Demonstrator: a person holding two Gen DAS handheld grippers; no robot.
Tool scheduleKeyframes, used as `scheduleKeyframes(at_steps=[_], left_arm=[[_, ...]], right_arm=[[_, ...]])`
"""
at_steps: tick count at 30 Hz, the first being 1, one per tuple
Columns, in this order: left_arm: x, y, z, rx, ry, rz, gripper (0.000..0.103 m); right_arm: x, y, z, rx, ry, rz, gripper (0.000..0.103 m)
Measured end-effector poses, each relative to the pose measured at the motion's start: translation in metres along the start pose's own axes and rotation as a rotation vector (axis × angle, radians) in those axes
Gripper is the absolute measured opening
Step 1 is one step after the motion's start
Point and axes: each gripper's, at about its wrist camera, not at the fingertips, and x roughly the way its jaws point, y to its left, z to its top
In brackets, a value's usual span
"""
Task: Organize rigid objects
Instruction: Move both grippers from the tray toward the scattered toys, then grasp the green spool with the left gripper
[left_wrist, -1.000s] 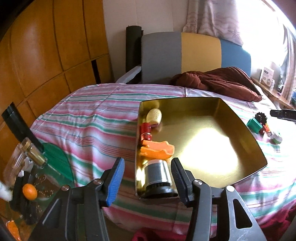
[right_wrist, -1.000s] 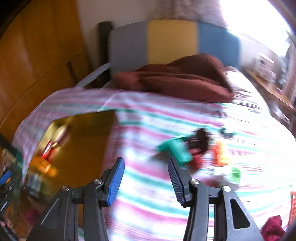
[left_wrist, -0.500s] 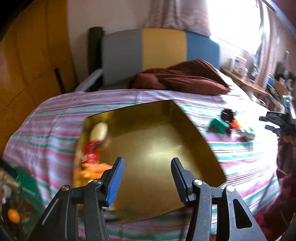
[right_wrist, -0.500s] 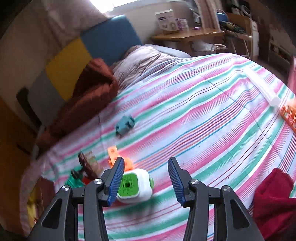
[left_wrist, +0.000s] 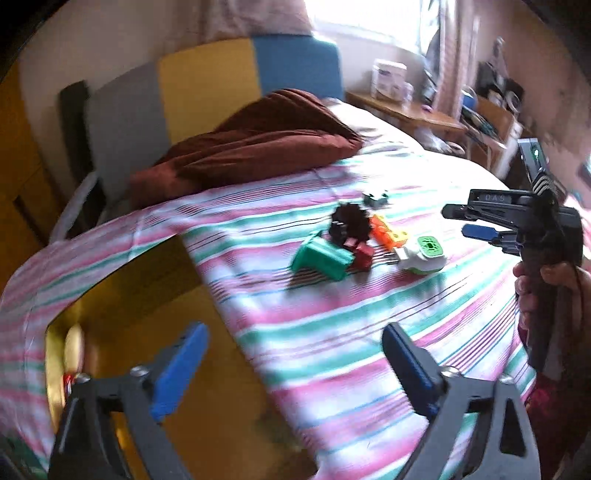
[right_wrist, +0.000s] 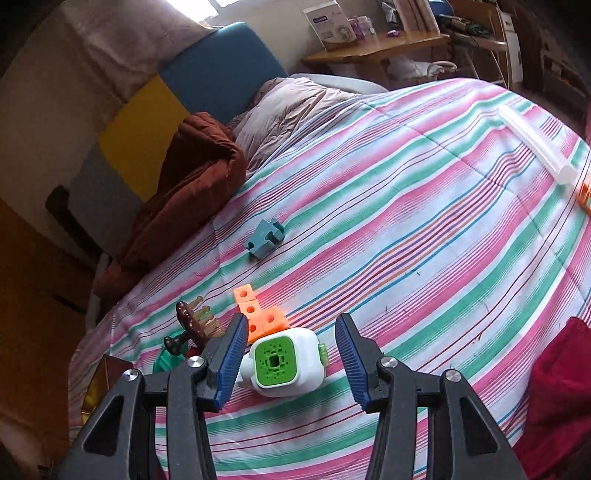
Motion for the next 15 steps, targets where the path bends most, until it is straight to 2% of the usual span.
scheduleKeyframes(at_steps=[6, 11, 15], left_arm=[[0.056, -0.022, 0.027, 0.136, 0.076, 0.03, 0.102], [0.099, -0.014, 0.048, 0.096, 0.161, 0.008, 0.103], [0.121, -0.016, 0.058, 0.1, 0.189, 0.018, 0.103]], right_arm=[[0.002, 0.007, -0.003, -0.017, 0.027, 0.03, 0.05], [0.005, 0.006, -0.002, -0.002, 0.042, 0.061, 0.05], [0.005, 0.004, -0.001, 0.013, 0.052, 0.083, 0.051]])
